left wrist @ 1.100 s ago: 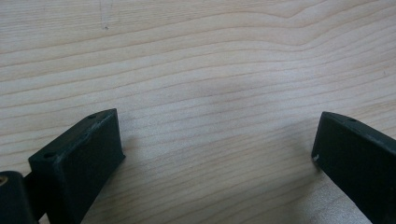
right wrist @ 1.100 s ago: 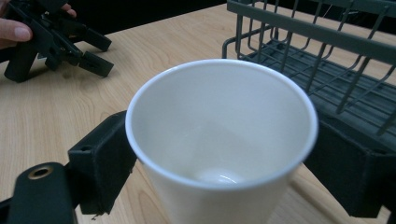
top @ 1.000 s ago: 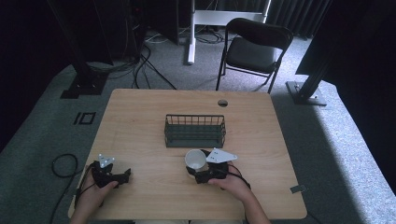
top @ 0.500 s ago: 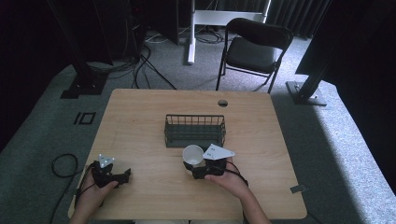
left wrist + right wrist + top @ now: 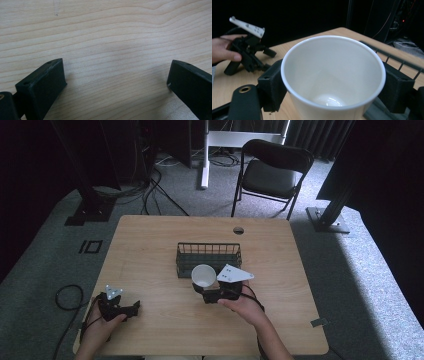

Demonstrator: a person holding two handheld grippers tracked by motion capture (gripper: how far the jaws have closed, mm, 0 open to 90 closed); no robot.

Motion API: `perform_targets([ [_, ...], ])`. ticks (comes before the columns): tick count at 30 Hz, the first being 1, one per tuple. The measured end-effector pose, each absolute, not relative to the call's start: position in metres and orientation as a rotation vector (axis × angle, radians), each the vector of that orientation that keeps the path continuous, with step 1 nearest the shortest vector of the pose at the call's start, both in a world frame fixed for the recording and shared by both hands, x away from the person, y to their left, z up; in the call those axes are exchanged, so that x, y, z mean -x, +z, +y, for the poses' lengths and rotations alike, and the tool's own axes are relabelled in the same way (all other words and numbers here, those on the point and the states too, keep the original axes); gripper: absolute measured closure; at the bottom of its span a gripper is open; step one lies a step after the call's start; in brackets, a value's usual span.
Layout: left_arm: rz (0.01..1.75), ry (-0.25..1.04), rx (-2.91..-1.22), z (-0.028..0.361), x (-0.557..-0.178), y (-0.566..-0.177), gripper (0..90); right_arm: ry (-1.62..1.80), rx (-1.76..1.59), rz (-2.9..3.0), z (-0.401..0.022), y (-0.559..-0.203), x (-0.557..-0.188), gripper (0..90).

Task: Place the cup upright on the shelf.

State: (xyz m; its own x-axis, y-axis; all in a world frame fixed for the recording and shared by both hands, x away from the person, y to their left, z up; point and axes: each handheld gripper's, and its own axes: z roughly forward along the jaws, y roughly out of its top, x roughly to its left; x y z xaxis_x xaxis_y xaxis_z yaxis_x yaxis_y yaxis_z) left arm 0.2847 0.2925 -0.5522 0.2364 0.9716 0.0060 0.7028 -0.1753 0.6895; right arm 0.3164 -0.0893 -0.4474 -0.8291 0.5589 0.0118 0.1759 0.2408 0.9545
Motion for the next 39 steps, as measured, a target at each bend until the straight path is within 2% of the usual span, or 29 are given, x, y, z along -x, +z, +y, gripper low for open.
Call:
perform_targets([
  [9, 1.528, 0.618, -1.949, 0.293, -0.285, -0.552, 2.1, 1.633, -0.668, 2.112, -0.081, -0.417, -0.323, 19.9],
  [22, 1.527, 0.618, -1.948, 0.293, -0.285, -0.552, 2.1, 1.584, -0.842, 1.901, -0.084, -0.392, -0.351, 19.9],
  [30, 1.528, 0.619, -1.948, 0.293, -0.285, -0.552, 2.1, 1.490, -0.941, 1.834, -0.086, -0.393, -0.370, 19.9],
  [39, 1.529, 0.618, -1.946, 0.292, -0.285, -0.552, 2.1, 1.338, -1.125, 1.743, -0.083, -0.417, -0.394, 19.9],
])
